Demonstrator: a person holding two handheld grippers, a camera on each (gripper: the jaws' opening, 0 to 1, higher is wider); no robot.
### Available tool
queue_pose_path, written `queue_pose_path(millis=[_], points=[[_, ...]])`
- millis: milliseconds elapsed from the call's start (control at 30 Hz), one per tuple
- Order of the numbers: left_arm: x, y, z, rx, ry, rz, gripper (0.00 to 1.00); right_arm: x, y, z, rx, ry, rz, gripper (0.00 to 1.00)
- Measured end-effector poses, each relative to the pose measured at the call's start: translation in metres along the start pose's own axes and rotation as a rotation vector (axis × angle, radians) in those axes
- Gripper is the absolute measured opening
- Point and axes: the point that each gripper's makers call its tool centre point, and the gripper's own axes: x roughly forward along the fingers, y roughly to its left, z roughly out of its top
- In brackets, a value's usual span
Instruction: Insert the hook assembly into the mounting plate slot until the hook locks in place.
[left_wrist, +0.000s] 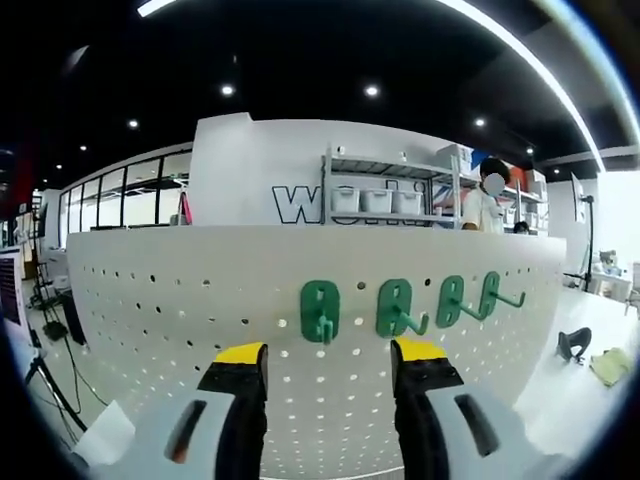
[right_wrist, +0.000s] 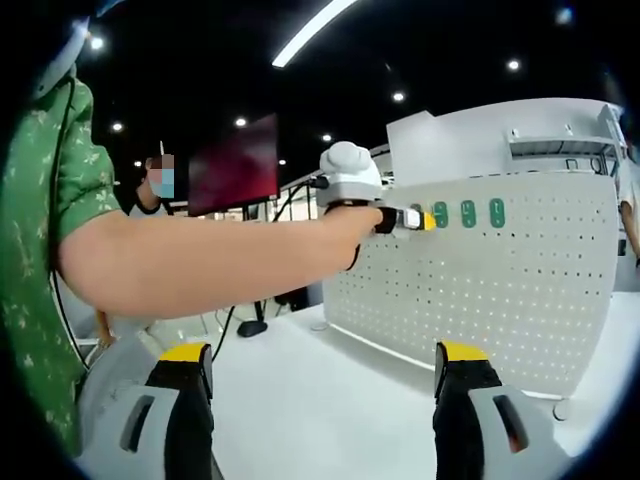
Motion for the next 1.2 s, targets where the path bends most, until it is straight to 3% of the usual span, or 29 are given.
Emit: queue_pose_path(millis=[800, 1200], points=[[-0.018, 0.005, -0.037, 0.034, 0.055, -0.011, 0.50, -0.002, -0.003, 0.003, 0.003, -0.004, -0.017, 0.95], [-0.028, 0.012, -0.042, 0.042, 0.057, -0.021, 0.50, -0.002, 0.001, 0.007, 0.011, -0.016, -0.017, 0.95]])
